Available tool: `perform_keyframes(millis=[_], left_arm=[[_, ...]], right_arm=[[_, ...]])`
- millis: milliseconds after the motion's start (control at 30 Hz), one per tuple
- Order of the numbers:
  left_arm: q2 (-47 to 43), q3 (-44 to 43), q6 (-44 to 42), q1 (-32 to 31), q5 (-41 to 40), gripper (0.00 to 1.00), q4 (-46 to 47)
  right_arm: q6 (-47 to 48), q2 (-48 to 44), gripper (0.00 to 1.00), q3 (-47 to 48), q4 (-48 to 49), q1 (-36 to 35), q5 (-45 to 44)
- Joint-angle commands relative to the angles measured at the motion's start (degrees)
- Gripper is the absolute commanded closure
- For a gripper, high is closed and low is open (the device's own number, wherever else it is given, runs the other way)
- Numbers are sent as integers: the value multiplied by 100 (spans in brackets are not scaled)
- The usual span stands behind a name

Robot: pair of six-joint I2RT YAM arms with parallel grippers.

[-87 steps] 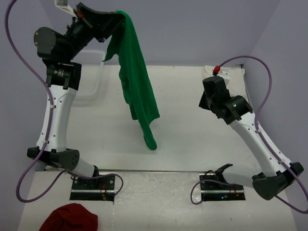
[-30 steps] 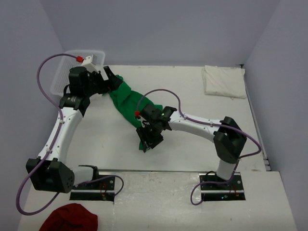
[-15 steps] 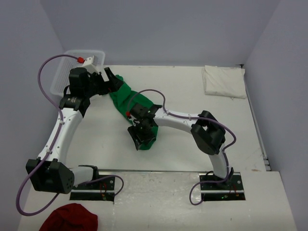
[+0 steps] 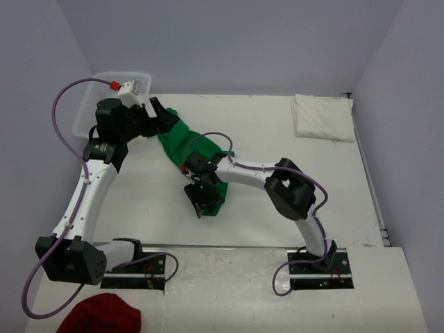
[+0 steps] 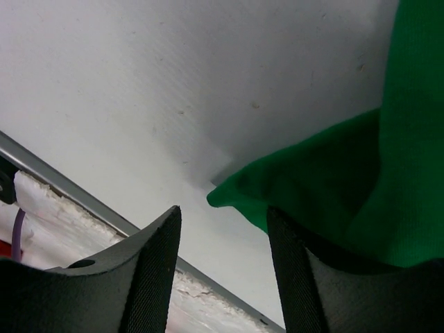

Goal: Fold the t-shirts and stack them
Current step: Flatten out the tshirt

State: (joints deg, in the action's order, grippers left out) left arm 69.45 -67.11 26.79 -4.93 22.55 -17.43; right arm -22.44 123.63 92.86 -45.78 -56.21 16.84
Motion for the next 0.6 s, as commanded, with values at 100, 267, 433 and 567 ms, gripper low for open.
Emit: perform_keyframes(millis=[100, 267, 433, 567], left_arm=[[-388, -56, -94, 45, 268, 0, 223], [-538, -30, -112, 53, 294, 0, 283], [-555, 163, -95, 62, 373, 0, 451], [-626, 339, -33, 62, 443, 0, 609]], right_arm=[[-102, 468, 52, 179, -62, -5, -787], [-279, 548, 58, 180, -168, -13, -1279], [-446, 153, 55, -382, 499, -22, -1587], [-481, -233, 51, -909, 1166, -31, -1841]])
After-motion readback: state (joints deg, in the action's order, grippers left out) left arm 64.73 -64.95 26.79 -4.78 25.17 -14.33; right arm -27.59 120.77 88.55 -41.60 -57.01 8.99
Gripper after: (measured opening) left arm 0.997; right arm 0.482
